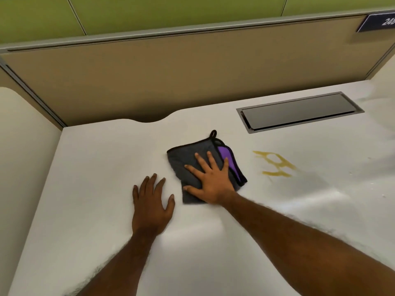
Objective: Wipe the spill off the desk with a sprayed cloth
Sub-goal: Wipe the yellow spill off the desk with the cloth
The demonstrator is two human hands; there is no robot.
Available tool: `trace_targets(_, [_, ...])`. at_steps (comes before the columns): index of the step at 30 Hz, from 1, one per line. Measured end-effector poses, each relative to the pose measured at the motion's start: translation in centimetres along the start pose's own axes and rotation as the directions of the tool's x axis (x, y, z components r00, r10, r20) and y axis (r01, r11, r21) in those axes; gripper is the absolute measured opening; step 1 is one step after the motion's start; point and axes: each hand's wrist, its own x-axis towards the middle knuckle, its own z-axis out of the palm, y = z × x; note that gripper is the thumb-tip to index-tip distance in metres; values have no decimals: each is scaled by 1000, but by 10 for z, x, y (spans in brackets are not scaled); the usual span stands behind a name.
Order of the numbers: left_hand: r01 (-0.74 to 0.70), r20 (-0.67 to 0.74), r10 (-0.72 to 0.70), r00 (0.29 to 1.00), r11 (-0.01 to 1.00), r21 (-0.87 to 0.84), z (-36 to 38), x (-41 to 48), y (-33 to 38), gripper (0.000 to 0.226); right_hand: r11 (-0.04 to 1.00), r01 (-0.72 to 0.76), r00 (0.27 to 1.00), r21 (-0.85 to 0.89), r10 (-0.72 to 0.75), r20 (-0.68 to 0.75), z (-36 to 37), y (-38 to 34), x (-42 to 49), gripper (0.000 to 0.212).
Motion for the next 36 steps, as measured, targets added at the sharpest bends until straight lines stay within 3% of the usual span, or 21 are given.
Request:
trace_targets(2, [-1,7,1,1000,1000,3,1,1,-1,64,999,-44,998,22,45,-49,-2,22,-11,72])
trace_targets(5, [-10,3,10,1000,1000,9,3,0,0,63,957,-284,954,61,289,-84,-6,59,-21,74])
trace_targets(8, [-4,0,4,1000,1000,10,5,1,-2,61,915,-400,914,62,403,-53,-5,44,-23,77])
trace_targets(10, [4,6,-4,1000,1000,15,4,0,-2,61,944,-325,944,64,328,-35,1,12,-27,79])
trace_targets(12, [5,6,-5,1000,1000,7,3,-2,-2,61,986,-159,987,47,160,-9,8,-12,-36,79])
trace_targets(15, [-4,4,4,1000,1000,-2,2,-2,-4,63,999,10,1000,44,-9,-12,8,1,-46,73])
trace_targets(17, [-9,-4,9,1000,1000,0,3,-1,-3,63,999,-4,998,52,7,-55,4,31,-50,71])
trace_targets(22, [-17,-30,17,999,1000,4,6,0,-1,60,936,-346,933,69,351,-79,2,63,-46,77])
trace_targets(24, [-13,-22,13,1000,1000,-5,6,0,-2,60,952,-300,951,54,303,-62,3,36,-44,80])
trace_targets(26, [-9,-21,9,1000,1000,-7,4,0,-2,61,990,-139,989,36,141,-36,6,13,-47,78])
trace_targets(28, [-9,-18,9,1000,1000,-7,4,0,-2,62,1000,11,1000,15,-11,-21,8,16,-51,75])
trace_targets(30, [-6,-15,6,1000,1000,-7,4,0,-2,62,998,56,996,24,-54,-71,6,39,-54,73])
trace_targets(33, [-15,-26,15,1000,1000,6,5,-1,-2,62,980,-178,972,93,190,-142,-1,82,-54,75])
trace_targets(36, [-14,-13,14,1000,1000,-3,5,0,-2,61,895,-437,893,86,443,-75,-5,93,-54,77])
